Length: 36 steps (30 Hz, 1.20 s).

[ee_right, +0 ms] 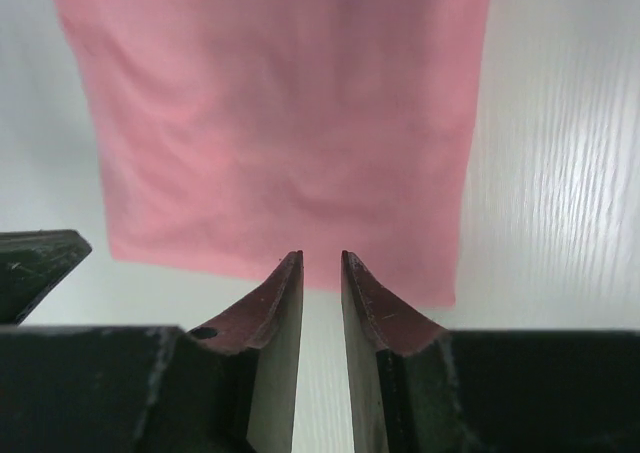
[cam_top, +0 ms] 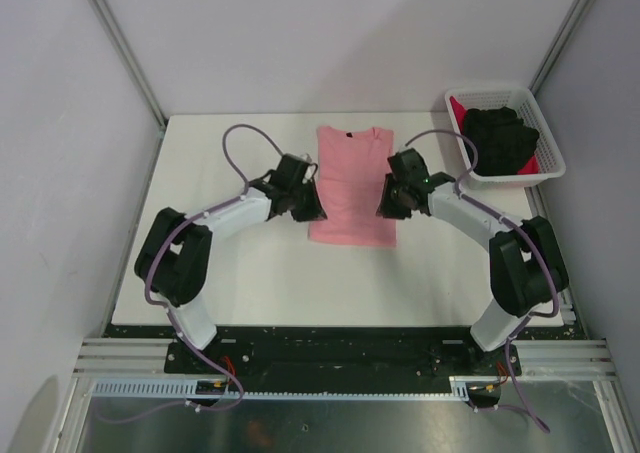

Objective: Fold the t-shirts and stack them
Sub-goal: Grab one side of the 2/3 rectangular tshirt with both arms

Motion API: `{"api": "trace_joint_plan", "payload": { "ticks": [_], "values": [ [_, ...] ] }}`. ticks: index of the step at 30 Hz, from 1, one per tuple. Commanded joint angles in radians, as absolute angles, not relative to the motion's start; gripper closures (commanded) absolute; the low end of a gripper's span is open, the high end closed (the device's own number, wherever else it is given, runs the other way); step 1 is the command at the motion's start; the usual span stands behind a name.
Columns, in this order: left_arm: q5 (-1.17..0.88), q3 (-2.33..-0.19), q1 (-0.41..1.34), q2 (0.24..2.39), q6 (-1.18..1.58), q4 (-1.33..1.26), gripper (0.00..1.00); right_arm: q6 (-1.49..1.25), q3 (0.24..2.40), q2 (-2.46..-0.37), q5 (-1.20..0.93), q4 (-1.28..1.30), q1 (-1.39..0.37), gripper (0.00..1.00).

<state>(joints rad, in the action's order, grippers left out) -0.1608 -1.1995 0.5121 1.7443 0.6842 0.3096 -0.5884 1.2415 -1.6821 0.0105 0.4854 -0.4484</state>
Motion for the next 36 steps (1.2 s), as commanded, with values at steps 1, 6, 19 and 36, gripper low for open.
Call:
{"api": "trace_joint_plan", "payload": {
  "ticks": [1, 6, 19, 36],
  "values": [
    [-0.149, -1.109, 0.560, 1.709, 0.723, 0.285, 0.90, -0.644, 1.100, -1.603, -0.039, 0.423, -0.464, 0.74],
    [-0.119, -1.029, 0.572, 1.721, 0.742, 0.260, 0.93, -0.651, 1.003, -1.576, -0.044, 0.397, -0.465, 0.74],
    [-0.118, -0.951, 0.572, 1.685, 0.735, 0.238, 0.95, -0.652, 0.867, -1.561, -0.063, 0.346, -0.430, 0.75],
    [-0.134, -1.035, 0.529, 1.680, 0.735, 0.237, 0.94, -0.690, 0.860, -1.499, -0.096, 0.249, -0.393, 0.74]
  ]
}}
